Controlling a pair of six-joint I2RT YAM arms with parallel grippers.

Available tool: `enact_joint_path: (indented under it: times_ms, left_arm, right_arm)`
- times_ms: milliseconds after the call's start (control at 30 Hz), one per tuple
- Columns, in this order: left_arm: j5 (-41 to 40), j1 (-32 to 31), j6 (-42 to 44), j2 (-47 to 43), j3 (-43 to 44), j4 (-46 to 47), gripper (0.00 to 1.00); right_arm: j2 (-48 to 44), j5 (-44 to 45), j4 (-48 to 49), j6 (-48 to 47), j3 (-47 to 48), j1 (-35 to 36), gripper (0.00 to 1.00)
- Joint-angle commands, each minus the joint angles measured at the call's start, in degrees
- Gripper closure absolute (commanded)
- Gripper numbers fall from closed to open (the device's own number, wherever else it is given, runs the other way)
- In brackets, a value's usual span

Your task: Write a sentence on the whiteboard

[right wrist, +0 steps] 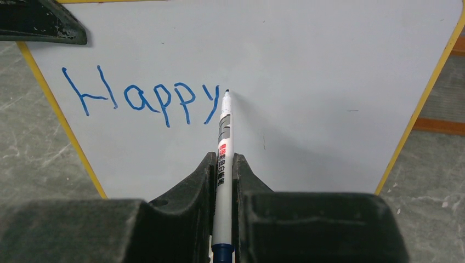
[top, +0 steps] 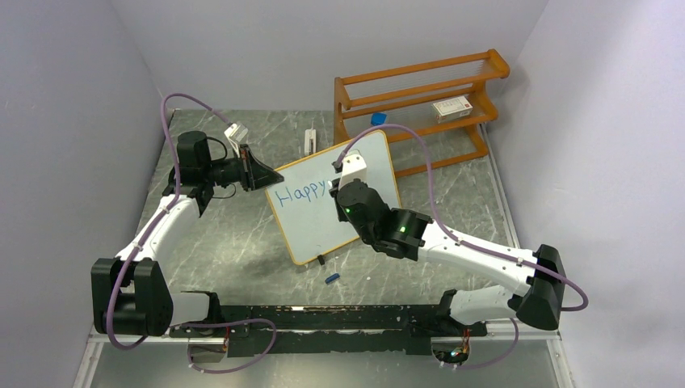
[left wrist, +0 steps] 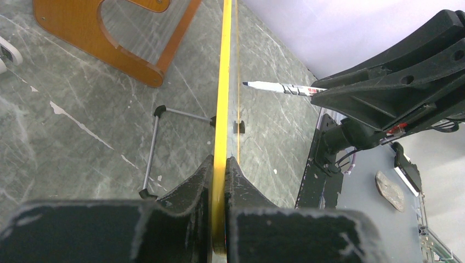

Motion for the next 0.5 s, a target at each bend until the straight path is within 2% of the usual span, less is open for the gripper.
enact_joint_path:
  times_ms: [0, 467]
  left_arm:
    - [-0.20, -1.24, 2.59, 1.06, 0.18, -2.28, 0.95]
    - [-0.27, -1.24, 2.91, 1.30, 0.36, -2.46, 0.95]
  right_arm:
    - [0.18, 0.79, 1.85, -0.81, 0.07, -0.34, 1.00]
    - [-0.53, 2.05, 1.80, -1.28, -0.33, -0.30, 1.00]
